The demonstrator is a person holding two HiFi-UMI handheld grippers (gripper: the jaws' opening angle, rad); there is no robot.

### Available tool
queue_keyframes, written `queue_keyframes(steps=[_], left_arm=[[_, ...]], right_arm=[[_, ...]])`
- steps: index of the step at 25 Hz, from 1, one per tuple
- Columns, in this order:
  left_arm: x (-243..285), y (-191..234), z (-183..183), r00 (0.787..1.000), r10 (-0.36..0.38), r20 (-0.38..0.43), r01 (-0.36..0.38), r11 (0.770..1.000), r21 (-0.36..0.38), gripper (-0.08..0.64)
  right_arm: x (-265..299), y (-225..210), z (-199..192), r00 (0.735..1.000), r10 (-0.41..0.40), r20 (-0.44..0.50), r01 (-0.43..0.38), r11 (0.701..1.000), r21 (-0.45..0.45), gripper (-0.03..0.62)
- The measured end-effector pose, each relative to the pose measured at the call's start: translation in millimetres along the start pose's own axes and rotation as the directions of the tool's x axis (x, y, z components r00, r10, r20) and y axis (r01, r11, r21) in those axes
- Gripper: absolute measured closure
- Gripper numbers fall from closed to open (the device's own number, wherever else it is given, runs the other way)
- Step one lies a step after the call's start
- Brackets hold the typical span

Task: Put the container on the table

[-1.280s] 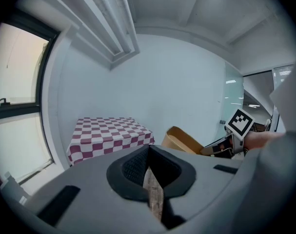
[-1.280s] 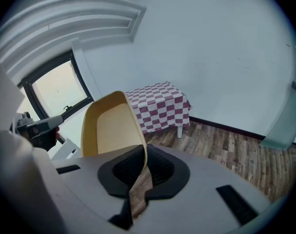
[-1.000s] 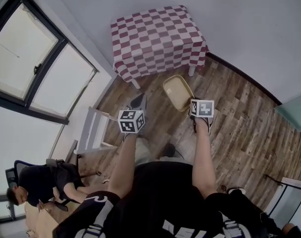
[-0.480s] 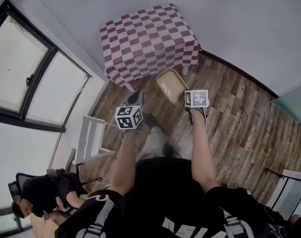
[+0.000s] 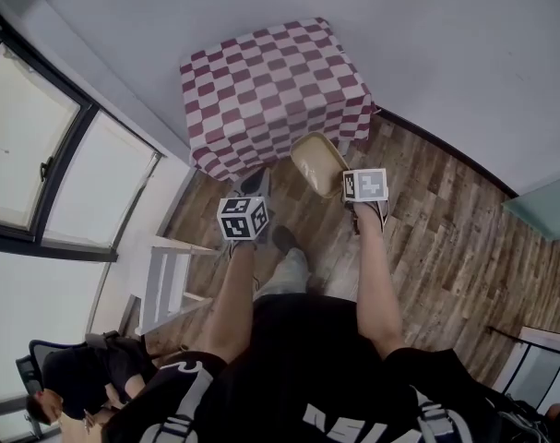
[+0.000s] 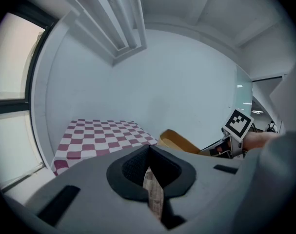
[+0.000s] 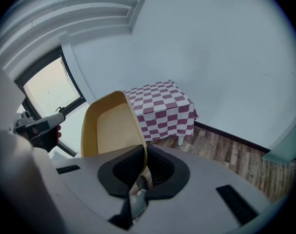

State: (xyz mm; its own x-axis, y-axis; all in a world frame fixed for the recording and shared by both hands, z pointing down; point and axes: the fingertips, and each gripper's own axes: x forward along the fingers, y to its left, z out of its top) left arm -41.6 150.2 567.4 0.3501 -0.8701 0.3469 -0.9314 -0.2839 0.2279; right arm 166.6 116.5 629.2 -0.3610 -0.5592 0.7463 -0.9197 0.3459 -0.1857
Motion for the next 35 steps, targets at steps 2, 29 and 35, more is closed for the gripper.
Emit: queue_keyframes(steps=[2,29,35], left_arm=[[20,12,13,1.000,-0.003,0.002,0.003,1.000,0.001,0.535],[182,167,118,0.997,0.074,-0.005,-0.074,0.996,-0.048,0.535],[224,190,132,0.991,0.130,0.003,-0.130,0.989,-0.068,0.535]], right_arm=[[15,-4,22,1.000,-0.003,0.001,0.003,1.000,0.000,0.560],[183,7,215,0.998,0.055,-0.040,-0.057,0.998,-0.040,0.559],[227,-5,259,0.993,0.103,-0.058,-0.107,0.990,-0.088,0.560]])
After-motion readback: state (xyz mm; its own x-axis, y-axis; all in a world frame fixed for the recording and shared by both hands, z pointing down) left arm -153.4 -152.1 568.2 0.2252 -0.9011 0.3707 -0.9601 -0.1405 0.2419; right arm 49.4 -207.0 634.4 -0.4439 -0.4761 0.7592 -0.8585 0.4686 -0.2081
